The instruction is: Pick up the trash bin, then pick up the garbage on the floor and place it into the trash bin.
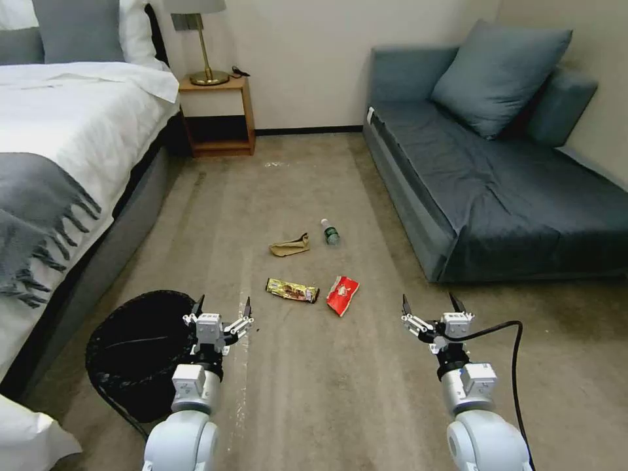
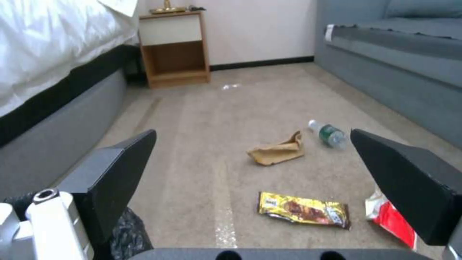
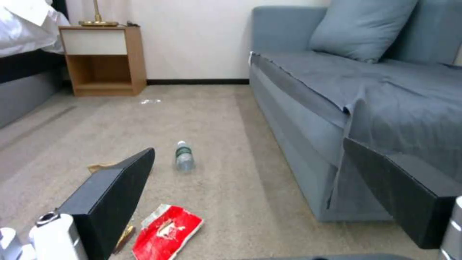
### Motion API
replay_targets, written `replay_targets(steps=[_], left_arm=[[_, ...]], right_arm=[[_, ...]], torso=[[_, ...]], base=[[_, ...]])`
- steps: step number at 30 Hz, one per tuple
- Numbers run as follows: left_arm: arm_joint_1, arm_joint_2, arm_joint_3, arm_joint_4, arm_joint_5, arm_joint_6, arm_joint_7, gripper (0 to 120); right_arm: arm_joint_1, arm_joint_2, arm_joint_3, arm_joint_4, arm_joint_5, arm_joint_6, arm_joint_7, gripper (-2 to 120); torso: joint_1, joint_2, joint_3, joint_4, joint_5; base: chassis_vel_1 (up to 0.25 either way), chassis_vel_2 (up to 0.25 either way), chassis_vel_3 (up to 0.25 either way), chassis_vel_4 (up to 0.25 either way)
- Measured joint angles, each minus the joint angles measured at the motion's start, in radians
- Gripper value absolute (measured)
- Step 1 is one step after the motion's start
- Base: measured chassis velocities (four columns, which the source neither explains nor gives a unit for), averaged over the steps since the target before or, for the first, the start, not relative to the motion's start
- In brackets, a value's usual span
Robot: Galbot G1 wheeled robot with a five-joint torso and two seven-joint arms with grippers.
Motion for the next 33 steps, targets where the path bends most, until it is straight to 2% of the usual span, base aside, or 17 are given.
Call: replay_targets(steps=[17, 20, 21, 24, 25, 28, 29, 33], left_arm=[[0.005, 0.0, -0.001, -0.006, 0.0, -0.001, -0.001, 100], [0.064, -0.006, -0.021, -0.082, -0.016, -0.019, -0.052, 100], [0.064, -0.006, -0.021, -0.082, -0.016, -0.019, -0.052, 100], [0.155, -0.016, -0.051, -0.196, -0.044, -0.049, -0.132, 100], [0.155, -0.016, -0.051, -0.196, -0.044, -0.049, -0.132, 100], [0.243, -0.026, -0.081, -0.307, -0.069, -0.078, -0.209, 100], [0.243, -0.026, -0.081, -0.307, -0.069, -0.078, -0.209, 100], [0.328, -0.035, -0.109, -0.413, -0.095, -0.106, -0.283, 100]], right_arm=[[-0.004, -0.001, 0.001, 0.004, 0.005, -0.002, 0.0, 100], [-0.061, -0.011, 0.023, 0.081, 0.083, -0.033, -0.013, 100], [-0.061, -0.011, 0.023, 0.081, 0.083, -0.033, -0.013, 100], [-0.147, -0.029, 0.056, 0.196, 0.197, -0.08, -0.033, 100], [-0.147, -0.029, 0.056, 0.196, 0.197, -0.08, -0.033, 100], [-0.235, -0.046, 0.09, 0.314, 0.316, -0.129, -0.054, 100], [-0.235, -0.046, 0.09, 0.314, 0.316, -0.129, -0.054, 100], [-0.305, -0.065, 0.12, 0.406, 0.415, -0.172, -0.079, 100]], torso=[[0.0, 0.0, 0.0, 0.0, 0.0], [0.0, 0.0, 0.0, 0.0, 0.0001], [0.0, 0.0, 0.0, 0.0, 0.0001], [0.0, 0.0, 0.0, 0.0, 0.0], [0.0, 0.0, 0.0, 0.0, 0.0], [0.0, 0.0, 0.0, 0.0, 0.0], [0.0, 0.0, 0.0, 0.0, 0.0], [0.0, 0.0, 0.0, -0.0004, -0.0004]], base=[[0.0, 0.0, 0.0, 0.0], [0.0, 0.0, 0.0, 0.0], [0.0, 0.0, 0.0, 0.0], [0.0, 0.0, 0.0, 0.0], [0.0, 0.0, 0.0, 0.0], [0.0, 0.0, 0.0, 0.0], [0.0, 0.0, 0.0, 0.0], [0.0, 0.0, 0.0, 0.0]])
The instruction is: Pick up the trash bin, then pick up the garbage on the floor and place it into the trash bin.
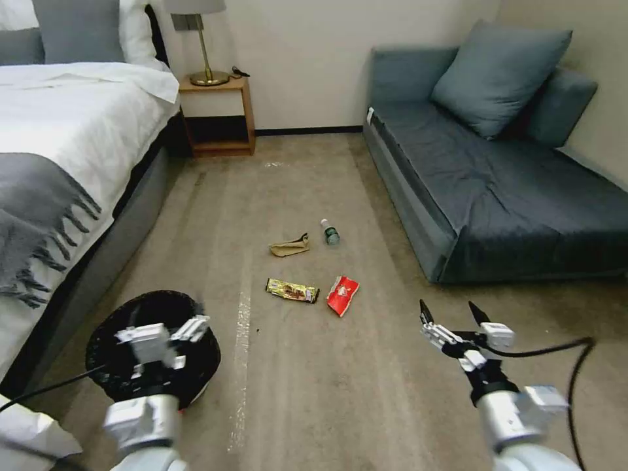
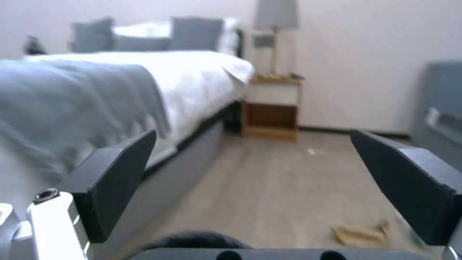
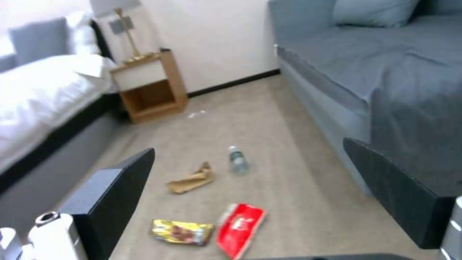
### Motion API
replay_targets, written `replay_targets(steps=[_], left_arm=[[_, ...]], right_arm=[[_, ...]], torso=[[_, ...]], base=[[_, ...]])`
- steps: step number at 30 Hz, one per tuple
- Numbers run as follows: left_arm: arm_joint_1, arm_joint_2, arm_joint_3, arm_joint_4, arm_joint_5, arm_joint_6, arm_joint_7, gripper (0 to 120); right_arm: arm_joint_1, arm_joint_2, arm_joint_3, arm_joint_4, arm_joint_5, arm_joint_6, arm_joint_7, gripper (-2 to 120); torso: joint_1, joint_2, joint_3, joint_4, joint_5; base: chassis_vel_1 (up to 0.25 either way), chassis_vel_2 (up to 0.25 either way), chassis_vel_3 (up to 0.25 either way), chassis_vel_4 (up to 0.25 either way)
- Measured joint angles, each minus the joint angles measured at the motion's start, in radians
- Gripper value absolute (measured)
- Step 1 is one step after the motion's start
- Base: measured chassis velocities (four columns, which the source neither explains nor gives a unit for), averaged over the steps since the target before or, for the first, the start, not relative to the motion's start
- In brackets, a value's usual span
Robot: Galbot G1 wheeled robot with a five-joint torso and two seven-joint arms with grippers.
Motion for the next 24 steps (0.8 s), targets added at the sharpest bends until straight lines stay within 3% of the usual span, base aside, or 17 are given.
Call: replay_targets(steps=[2, 10, 13, 14, 15, 17, 24], left_arm=[[0.051, -0.005, -0.018, -0.064, -0.015, -0.018, -0.045, 100], [0.064, -0.007, -0.022, -0.083, -0.021, -0.022, -0.059, 97], [0.047, 0.015, -0.039, -0.07, -0.041, 0.0, -0.074, 97], [0.007, 0.058, -0.073, -0.02, -0.081, 0.057, -0.098, 97], [-0.014, 0.081, -0.087, 0.004, -0.101, 0.084, -0.11, 97], [-0.033, 0.101, -0.099, 0.023, -0.117, 0.107, -0.12, 97], [-0.046, 0.114, -0.105, 0.034, -0.125, 0.12, -0.124, 97]], right_arm=[[0.0, -0.033, 0.012, -0.003, 0.023, -0.016, -0.021, 100], [0.017, -0.05, 0.018, -0.046, 0.026, -0.001, -0.024, 100], [0.022, -0.053, 0.019, -0.063, 0.025, 0.007, -0.017, 100], [0.026, -0.054, 0.018, -0.072, 0.024, 0.011, -0.013, 100], [0.028, -0.054, 0.017, -0.075, 0.023, 0.013, -0.011, 100], [0.031, -0.053, 0.015, -0.08, 0.021, 0.016, -0.009, 100], [0.039, -0.055, 0.009, -0.102, 0.015, 0.025, -0.006, 100]], torso=[[0.0, 0.0, 0.0, 0.0007, 0.0013], [0.0, 0.0, 0.0, 0.0003, 0.0003], [0.0, 0.0, 0.0, 0.0007, 0.0005], [0.0, 0.0, 0.0, 0.0004, 0.0012], [0.0, 0.0, 0.0, 0.0, -0.0005], [0.0, 0.0, 0.0, 0.0, -0.0009], [0.0, 0.0, 0.0, 0.0003, 0.0009]], base=[[0.0, 0.0, 0.0, 0.0], [0.0, 0.0, 0.0, 0.0], [0.0, 0.0, 0.0, 0.0], [0.0, 0.0, 0.0, 0.0], [0.0, 0.0, 0.0, 0.0], [0.0, 0.0, 0.0, 0.0], [0.0, 0.0, 0.0, 0.0]])
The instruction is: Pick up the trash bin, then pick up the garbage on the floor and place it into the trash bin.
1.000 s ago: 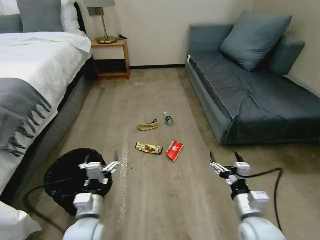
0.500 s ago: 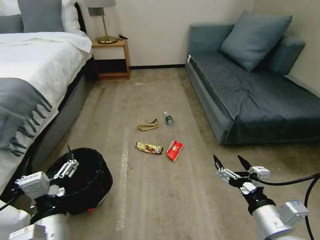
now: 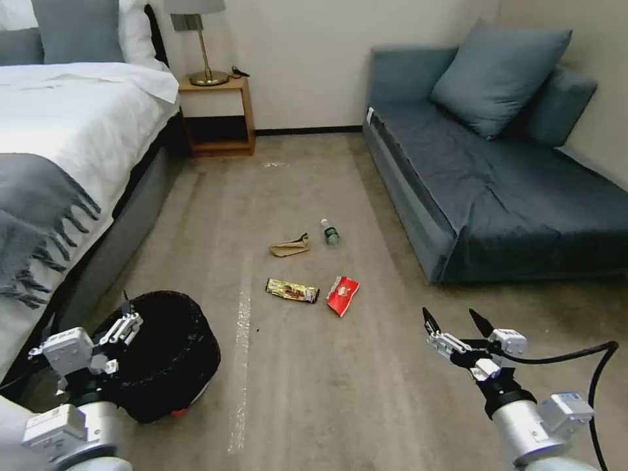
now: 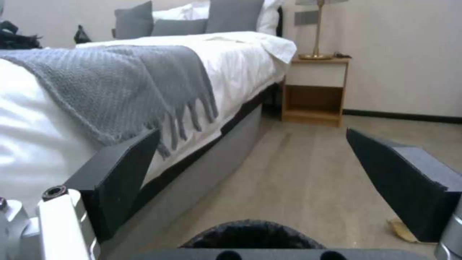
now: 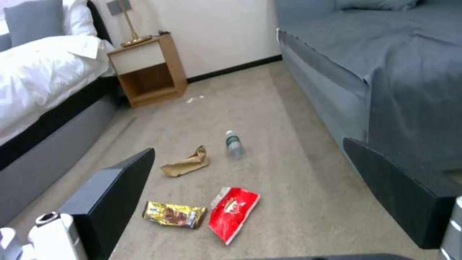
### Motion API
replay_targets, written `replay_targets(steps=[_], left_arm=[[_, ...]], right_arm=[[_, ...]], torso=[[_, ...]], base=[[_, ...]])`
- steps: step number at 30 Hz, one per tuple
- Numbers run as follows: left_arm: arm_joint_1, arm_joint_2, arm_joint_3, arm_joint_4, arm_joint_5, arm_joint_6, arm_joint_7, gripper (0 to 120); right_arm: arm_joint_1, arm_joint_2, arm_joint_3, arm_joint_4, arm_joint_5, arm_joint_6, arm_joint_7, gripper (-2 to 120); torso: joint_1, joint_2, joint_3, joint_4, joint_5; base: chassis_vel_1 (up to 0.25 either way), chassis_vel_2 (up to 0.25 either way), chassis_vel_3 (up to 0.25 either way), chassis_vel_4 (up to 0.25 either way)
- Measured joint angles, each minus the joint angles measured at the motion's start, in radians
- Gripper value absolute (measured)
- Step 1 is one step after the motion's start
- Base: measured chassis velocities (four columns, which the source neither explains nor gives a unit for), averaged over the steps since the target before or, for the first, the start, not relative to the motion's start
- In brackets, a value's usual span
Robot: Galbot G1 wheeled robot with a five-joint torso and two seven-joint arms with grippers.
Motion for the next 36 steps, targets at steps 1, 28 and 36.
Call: replay_targets(steps=[1, 28, 36], left_arm=[[-0.001, 0.002, 0.0, 0.003, -0.004, 0.001, -0.001, 97], [-0.093, 0.177, -0.151, 0.255, -0.443, 0.23, -0.12, 94], [-0.118, 0.199, -0.203, 0.238, -0.626, 0.35, -0.132, 94]], right_arm=[[0.001, -0.002, 0.0, -0.004, -0.001, 0.002, 0.0, 100], [0.016, 0.012, -0.007, -0.062, -0.03, 0.033, 0.001, 100], [0.025, 0.02, -0.01, -0.086, -0.046, 0.042, 0.0, 100]], torso=[[0.0, 0.0, 0.0, 0.0, -0.0006], [0.0, 0.0, 0.0, 0.0001, -0.0006], [0.0, 0.0, 0.0, 0.0001, -0.0005]], base=[[0.0, 0.0, 0.0, 0.0], [0.0, 0.0, 0.0, 0.0], [0.0, 0.0, 0.0, 0.0]])
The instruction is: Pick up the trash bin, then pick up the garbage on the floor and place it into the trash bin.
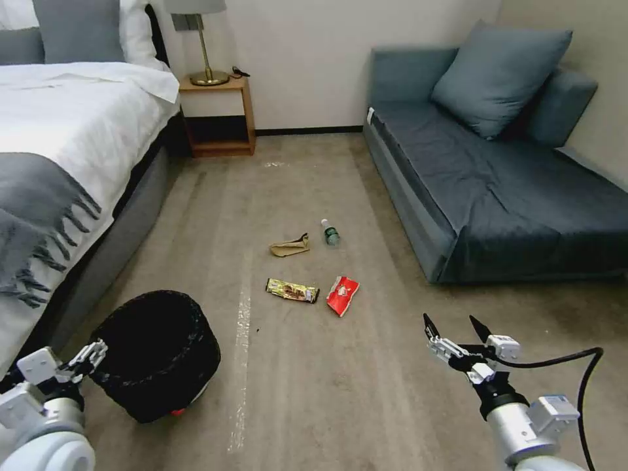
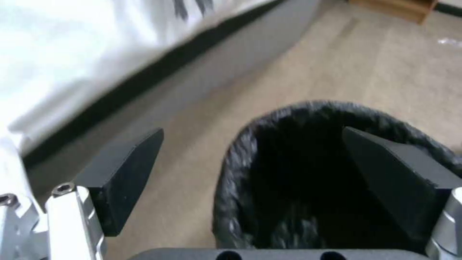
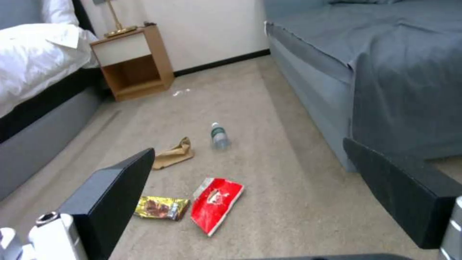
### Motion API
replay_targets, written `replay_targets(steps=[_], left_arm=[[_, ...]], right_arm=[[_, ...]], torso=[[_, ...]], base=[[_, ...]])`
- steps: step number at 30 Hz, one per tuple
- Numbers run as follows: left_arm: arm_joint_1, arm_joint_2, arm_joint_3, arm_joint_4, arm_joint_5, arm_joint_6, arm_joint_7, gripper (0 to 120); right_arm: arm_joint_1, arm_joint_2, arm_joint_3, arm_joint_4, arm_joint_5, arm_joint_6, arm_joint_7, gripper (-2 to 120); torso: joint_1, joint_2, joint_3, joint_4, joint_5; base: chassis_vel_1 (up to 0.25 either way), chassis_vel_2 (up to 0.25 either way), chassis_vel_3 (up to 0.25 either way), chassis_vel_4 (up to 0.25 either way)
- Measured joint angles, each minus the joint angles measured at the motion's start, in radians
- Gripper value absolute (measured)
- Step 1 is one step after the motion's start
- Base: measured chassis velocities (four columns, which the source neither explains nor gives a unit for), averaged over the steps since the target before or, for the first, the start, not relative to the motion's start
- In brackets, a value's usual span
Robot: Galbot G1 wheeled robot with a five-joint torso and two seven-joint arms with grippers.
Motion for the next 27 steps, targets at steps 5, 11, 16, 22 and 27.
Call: replay_targets(steps=[5, 11, 16, 22, 27], left_arm=[[-0.014, 0.009, -0.015, 0.01, -0.063, 0.066, -0.023, 94], [-0.037, 0.016, -0.026, 0.022, -0.136, 0.149, -0.061, 94], [-0.086, 0.012, 0.019, 0.063, -0.218, 0.214, -0.112, 96], [-0.144, 0.017, 0.05, 0.13, -0.293, 0.253, -0.159, 100], [-0.18, 0.019, 0.066, 0.168, -0.337, 0.275, -0.188, 99]], right_arm=[[0.002, 0.003, 0.0, -0.008, -0.005, 0.004, -0.001, 100], [0.005, 0.007, 0.002, -0.023, -0.014, 0.014, -0.002, 100], [0.005, 0.011, 0.011, -0.029, -0.016, 0.019, -0.002, 100], [0.014, 0.001, 0.023, -0.029, -0.005, 0.013, 0.005, 100], [0.021, 0.0, 0.022, -0.03, -0.001, 0.006, 0.009, 100]], torso=[[0.0, 0.0, 0.0, -0.0001, -0.0001], [0.0, 0.0, 0.0, -0.0001, 0.0], [0.0, 0.0, 0.0, -0.0001, 0.0], [0.0, 0.0, 0.0, -0.0001, 0.0], [0.0, 0.0, 0.0, -0.0001, 0.0]], base=[[0.0, 0.0, 0.0, 0.0], [0.0, 0.0, 0.0, 0.0], [0.0, 0.0, 0.0, 0.0], [0.0, 0.0, 0.0, 0.0], [0.0, 0.0, 0.0, 0.0]])
